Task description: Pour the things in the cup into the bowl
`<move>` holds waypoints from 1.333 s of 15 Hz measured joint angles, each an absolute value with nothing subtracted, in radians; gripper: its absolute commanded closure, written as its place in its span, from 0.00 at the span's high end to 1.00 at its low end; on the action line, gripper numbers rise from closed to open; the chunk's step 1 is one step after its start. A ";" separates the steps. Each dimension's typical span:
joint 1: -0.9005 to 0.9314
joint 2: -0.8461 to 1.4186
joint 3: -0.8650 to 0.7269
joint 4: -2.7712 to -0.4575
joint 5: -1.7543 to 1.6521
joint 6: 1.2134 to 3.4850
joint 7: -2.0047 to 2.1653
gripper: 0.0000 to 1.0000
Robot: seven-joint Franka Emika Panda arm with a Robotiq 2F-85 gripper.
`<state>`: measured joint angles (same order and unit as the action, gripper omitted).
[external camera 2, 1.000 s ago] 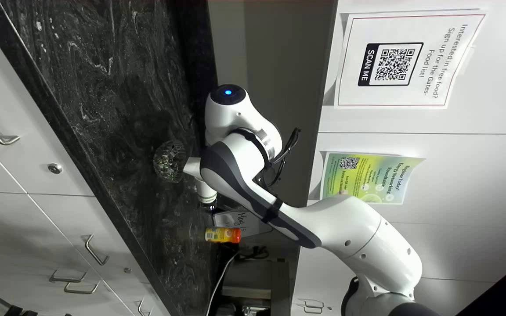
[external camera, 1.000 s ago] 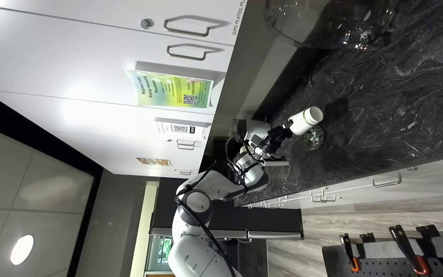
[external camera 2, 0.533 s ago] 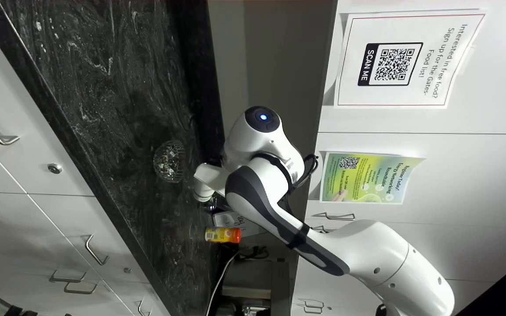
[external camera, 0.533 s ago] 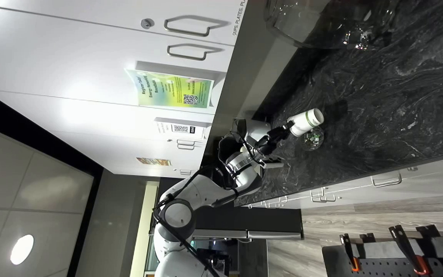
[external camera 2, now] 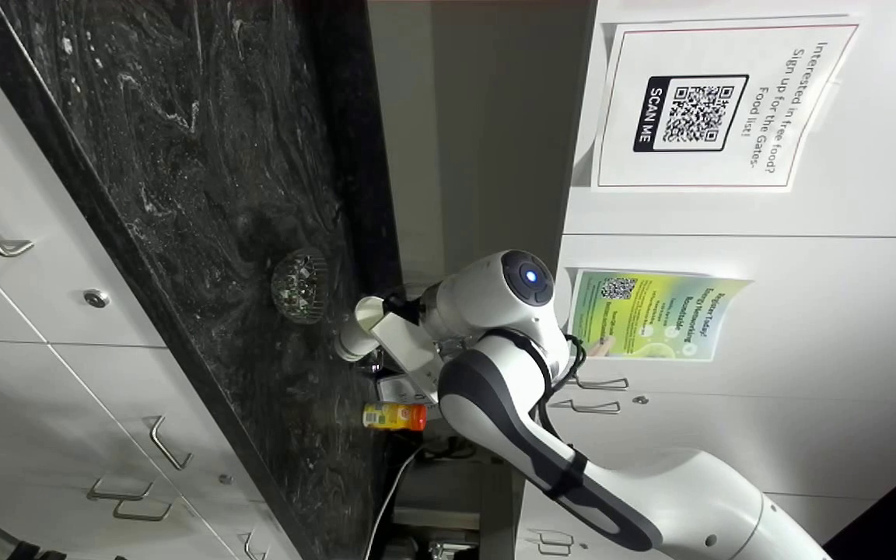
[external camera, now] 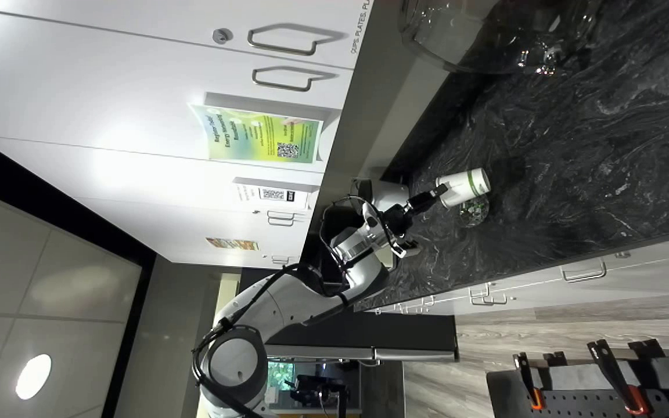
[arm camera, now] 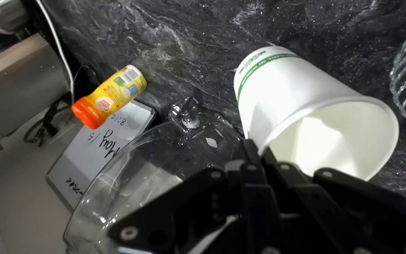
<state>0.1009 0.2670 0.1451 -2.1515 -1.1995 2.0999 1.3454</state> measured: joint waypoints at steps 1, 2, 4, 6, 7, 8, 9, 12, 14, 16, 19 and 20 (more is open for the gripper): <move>0.094 0.248 0.136 -2.170 -1.187 2.141 1.345 0.01; 0.086 0.229 0.127 -2.188 -1.179 2.185 1.345 0.01; 0.075 0.199 0.107 -2.218 -1.171 2.267 1.345 0.01; 0.067 0.178 0.086 -2.243 -1.164 2.335 1.345 0.01; 0.061 0.171 0.077 -2.253 -1.160 2.370 1.345 0.01; 0.056 0.166 0.067 -2.262 -1.157 2.406 1.345 0.01; 0.051 0.164 0.057 -2.270 -1.153 2.440 1.345 0.01; 0.036 0.165 0.027 -2.288 -1.152 2.529 1.345 0.01; 0.028 0.165 0.010 -2.298 -1.152 2.573 1.347 0.01; 0.017 0.168 -0.003 -2.305 -1.152 2.620 1.358 0.01; 0.000 0.170 -0.017 -2.319 -1.152 2.693 1.363 0.01; -0.005 0.170 -0.021 -2.323 -1.152 2.713 1.363 0.01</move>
